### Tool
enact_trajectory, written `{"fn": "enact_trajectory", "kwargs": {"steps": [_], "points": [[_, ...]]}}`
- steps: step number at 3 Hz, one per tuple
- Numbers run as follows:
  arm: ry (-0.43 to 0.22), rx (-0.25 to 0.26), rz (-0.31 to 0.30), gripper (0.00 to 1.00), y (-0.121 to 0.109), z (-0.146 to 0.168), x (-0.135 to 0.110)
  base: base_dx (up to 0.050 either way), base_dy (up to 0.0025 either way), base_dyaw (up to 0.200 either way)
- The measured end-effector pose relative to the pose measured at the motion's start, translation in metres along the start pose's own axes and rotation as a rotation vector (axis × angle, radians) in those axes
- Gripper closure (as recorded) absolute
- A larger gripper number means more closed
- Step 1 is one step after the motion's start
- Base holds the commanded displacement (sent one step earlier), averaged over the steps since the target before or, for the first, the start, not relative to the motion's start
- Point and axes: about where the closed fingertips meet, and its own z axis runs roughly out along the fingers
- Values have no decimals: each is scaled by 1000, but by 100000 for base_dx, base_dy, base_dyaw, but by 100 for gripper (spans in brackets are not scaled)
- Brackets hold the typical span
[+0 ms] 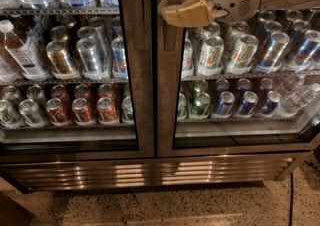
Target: Open right fridge door
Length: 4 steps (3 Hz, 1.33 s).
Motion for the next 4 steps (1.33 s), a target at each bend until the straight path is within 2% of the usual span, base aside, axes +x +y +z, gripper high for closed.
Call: {"fn": "enact_trajectory", "kwargs": {"steps": [1, 2, 4], "points": [[0, 0, 0, 100, -1, 0, 0, 0, 0, 0], [49, 15, -35, 100, 3, -3, 3, 0, 0, 0], [49, 15, -36, 100, 1, -3, 4, 0, 0, 0]]}}
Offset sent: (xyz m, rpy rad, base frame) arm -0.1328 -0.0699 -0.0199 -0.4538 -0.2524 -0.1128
